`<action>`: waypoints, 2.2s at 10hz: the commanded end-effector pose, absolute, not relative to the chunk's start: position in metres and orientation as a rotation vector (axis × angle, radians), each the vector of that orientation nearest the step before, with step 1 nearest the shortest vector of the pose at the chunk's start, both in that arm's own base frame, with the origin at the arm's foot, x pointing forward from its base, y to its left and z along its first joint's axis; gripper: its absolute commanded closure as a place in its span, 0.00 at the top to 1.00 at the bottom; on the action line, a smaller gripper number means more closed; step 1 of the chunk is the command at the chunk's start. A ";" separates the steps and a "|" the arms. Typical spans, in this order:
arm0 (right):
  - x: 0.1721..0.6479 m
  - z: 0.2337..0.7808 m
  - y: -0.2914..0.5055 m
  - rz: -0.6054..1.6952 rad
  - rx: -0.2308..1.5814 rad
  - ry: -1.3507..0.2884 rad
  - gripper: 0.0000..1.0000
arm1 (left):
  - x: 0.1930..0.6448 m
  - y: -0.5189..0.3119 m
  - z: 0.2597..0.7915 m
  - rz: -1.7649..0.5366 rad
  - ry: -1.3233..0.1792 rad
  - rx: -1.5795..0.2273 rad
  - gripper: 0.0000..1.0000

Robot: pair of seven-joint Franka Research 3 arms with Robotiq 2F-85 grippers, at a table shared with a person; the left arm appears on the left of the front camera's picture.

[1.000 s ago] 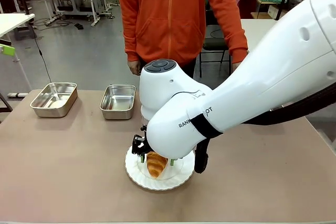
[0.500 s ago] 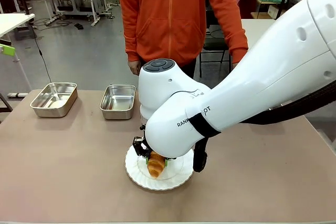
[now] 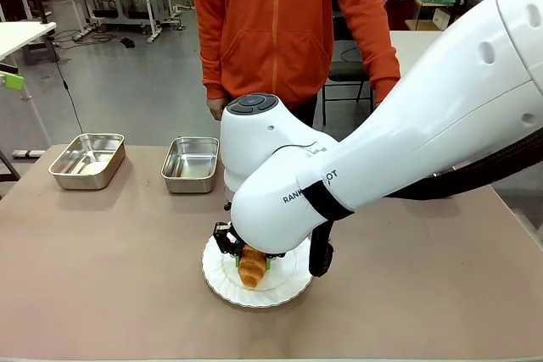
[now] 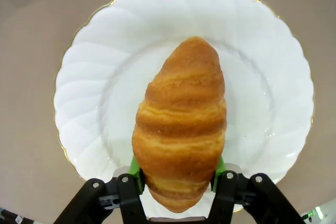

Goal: Place the bread in the container.
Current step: Place the Butter Roll into the Airtight Container indicated by the human.

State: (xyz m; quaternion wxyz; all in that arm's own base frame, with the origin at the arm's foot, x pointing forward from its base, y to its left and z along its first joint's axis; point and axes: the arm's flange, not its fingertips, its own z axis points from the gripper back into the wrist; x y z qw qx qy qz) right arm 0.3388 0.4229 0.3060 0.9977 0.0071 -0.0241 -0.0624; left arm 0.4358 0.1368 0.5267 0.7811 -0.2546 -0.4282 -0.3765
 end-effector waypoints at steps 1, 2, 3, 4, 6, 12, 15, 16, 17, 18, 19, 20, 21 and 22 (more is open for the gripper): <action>0.343 0.309 0.421 -0.046 -0.001 0.025 0.56 | 0.435 0.136 0.528 -0.827 -0.938 -0.552 1.00; 0.358 0.328 0.412 -0.063 0.014 0.009 0.56 | 0.435 0.136 0.528 -0.827 -0.938 -0.552 1.00; 0.374 0.361 0.394 -0.066 0.024 -0.018 0.56 | 0.435 0.136 0.528 -0.827 -0.938 -0.552 1.00; 0.386 0.392 0.377 -0.066 0.037 -0.043 0.56 | 0.435 0.136 0.528 -0.827 -0.938 -0.552 1.00; 0.407 0.457 0.336 -0.026 0.053 -0.067 0.56 | 0.435 0.136 0.528 -0.827 -0.938 -0.552 1.00; 0.497 0.522 0.151 0.166 0.056 -0.061 0.56 | 0.435 0.136 0.528 -0.827 -0.938 -0.552 1.00; 0.496 0.516 0.136 0.157 0.029 -0.083 0.56 | 0.435 0.136 0.528 -0.827 -0.938 -0.552 1.00; 0.496 0.516 0.136 0.157 0.029 -0.083 0.56 | 0.435 0.136 0.528 -0.827 -0.938 -0.552 1.00; 0.496 0.516 0.136 0.157 0.029 -0.083 0.56 | 0.435 0.136 0.528 -0.827 -0.938 -0.552 1.00; 0.496 0.516 0.136 0.157 0.029 -0.083 0.56 | 0.435 0.136 0.528 -0.827 -0.938 -0.552 1.00; 0.501 0.509 0.134 0.186 0.024 -0.086 0.57 | 0.435 0.136 0.528 -0.827 -0.938 -0.552 1.00; 0.525 0.505 0.100 0.170 0.069 -0.078 0.57 | 0.435 0.136 0.528 -0.827 -0.938 -0.552 1.00; 0.539 0.493 0.077 0.168 0.098 -0.082 0.57 | 0.435 0.136 0.528 -0.827 -0.938 -0.552 1.00; 0.548 0.476 0.056 0.191 0.123 -0.091 0.57 | 0.435 0.136 0.528 -0.827 -0.938 -0.552 1.00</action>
